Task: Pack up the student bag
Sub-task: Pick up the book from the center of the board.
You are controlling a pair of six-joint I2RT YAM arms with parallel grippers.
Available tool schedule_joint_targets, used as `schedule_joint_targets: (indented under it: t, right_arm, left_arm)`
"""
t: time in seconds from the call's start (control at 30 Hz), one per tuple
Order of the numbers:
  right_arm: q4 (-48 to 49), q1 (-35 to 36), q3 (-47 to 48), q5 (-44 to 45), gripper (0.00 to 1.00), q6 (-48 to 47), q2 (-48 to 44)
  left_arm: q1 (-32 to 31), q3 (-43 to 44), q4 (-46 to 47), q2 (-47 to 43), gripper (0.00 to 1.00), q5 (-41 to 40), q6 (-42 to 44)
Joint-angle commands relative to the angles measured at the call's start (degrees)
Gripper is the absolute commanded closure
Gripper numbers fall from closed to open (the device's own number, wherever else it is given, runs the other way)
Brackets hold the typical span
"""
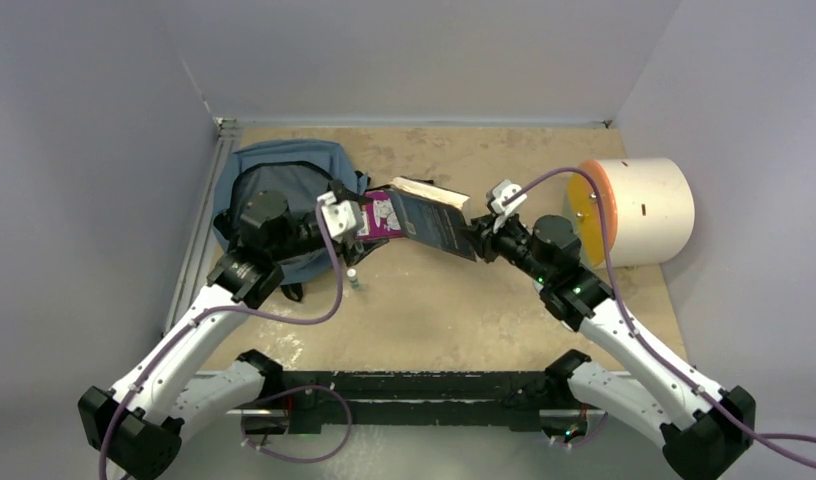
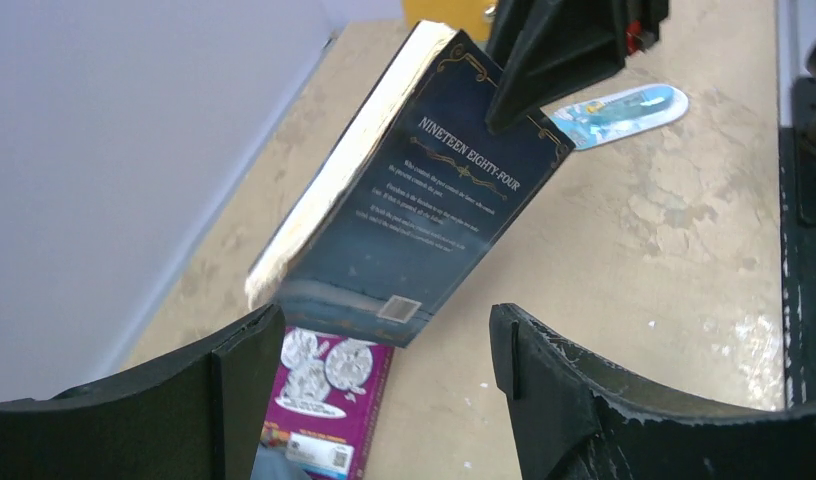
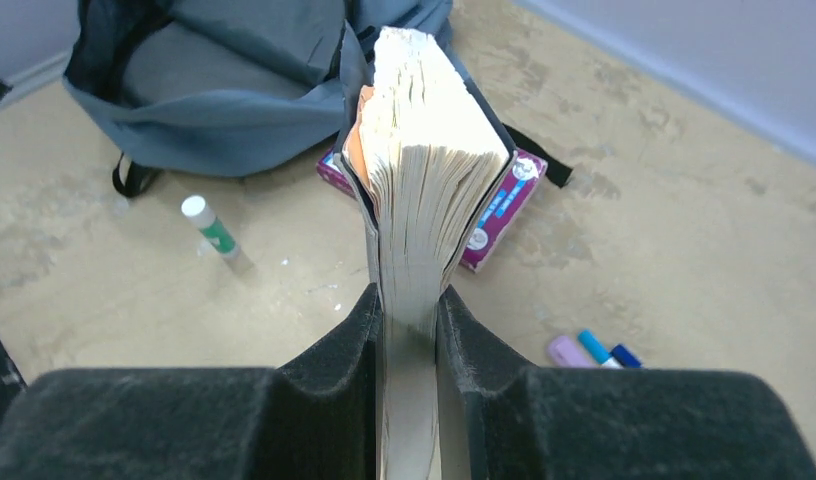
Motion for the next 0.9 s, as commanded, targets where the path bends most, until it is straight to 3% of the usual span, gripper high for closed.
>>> schedule_joint_targets:
  t: [0.0,0.27,0.43,0.87]
  right_arm:
    - [4.12,0.10,3.97,-7.71,1.00,-14.61,-5.73]
    - [0.10,0.21,7.26,-12.26,1.00,-23.54,-7.92]
    - [0.92,0.20,7.22,-14.64,1.00,-24.67,-9.54]
    - [-3.37,0.21,6.63,-21.37,1.00,-28.52,-11.39]
  left_arm:
    - [-0.15,0.60,1.49,-0.88,0.25,10.95,11.72]
    - [-2.34,7.37,0.54,7.79,0.24,17.65,13.38]
    - [-5.01,10.41,-0.72,13.67,0.24,17.91,13.87]
    - [-6.18,14.08,0.83,18.46,0.23,15.38,13.04]
